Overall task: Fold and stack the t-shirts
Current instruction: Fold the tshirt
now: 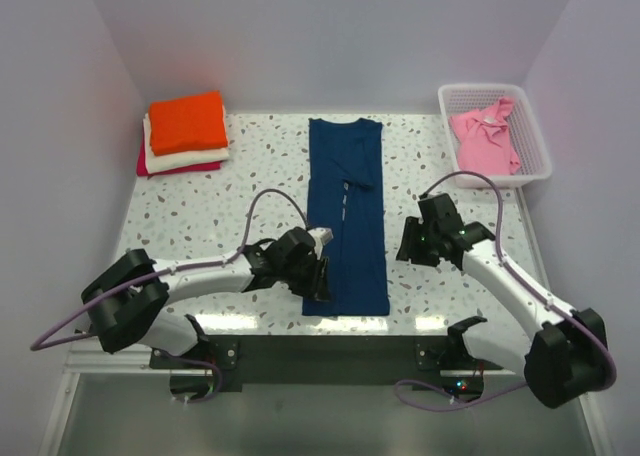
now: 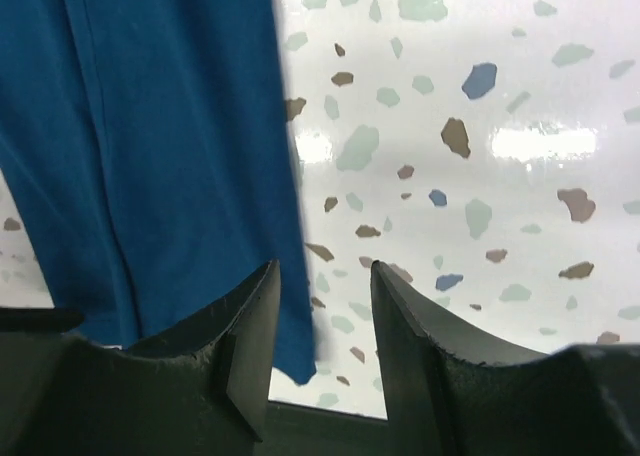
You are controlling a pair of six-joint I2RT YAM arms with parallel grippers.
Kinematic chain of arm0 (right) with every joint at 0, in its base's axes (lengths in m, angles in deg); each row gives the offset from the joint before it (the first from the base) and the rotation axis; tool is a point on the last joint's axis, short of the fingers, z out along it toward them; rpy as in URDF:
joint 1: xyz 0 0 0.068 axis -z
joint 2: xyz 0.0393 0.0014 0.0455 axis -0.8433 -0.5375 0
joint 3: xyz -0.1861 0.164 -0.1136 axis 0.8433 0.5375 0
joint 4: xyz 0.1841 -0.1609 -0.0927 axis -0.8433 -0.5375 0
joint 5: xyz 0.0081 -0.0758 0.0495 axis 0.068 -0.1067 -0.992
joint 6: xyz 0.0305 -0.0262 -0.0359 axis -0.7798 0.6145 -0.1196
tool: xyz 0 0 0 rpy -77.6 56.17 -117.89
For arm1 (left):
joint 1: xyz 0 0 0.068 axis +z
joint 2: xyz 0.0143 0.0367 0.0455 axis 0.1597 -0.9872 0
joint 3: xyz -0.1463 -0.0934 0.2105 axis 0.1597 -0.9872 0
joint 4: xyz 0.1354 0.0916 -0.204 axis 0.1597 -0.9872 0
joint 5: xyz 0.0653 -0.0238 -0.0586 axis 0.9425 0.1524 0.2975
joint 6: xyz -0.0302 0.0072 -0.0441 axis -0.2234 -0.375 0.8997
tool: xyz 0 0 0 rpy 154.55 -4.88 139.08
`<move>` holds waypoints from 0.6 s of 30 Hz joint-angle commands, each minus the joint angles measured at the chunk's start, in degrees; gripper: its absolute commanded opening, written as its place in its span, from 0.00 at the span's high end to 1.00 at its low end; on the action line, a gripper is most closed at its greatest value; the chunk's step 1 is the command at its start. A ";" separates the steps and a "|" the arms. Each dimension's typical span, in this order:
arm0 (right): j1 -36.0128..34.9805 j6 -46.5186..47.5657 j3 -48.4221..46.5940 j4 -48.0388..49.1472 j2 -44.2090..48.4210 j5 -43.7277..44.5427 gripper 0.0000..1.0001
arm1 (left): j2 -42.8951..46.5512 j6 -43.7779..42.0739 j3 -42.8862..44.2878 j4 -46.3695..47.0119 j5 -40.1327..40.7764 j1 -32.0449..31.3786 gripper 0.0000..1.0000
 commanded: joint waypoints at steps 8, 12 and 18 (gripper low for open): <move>-0.15 -3.10 5.47 -3.37 7.93 -0.70 0.55 | -6.45 -0.69 4.45 10.18 -6.27 -2.95 0.65; -0.23 -3.28 6.36 -2.32 7.05 -2.45 0.56 | -8.48 -0.69 5.68 10.73 -6.80 -3.74 0.65; -0.23 -3.89 7.15 -1.44 6.52 -4.38 0.56 | -13.57 0.10 5.86 11.16 -7.07 -4.53 0.66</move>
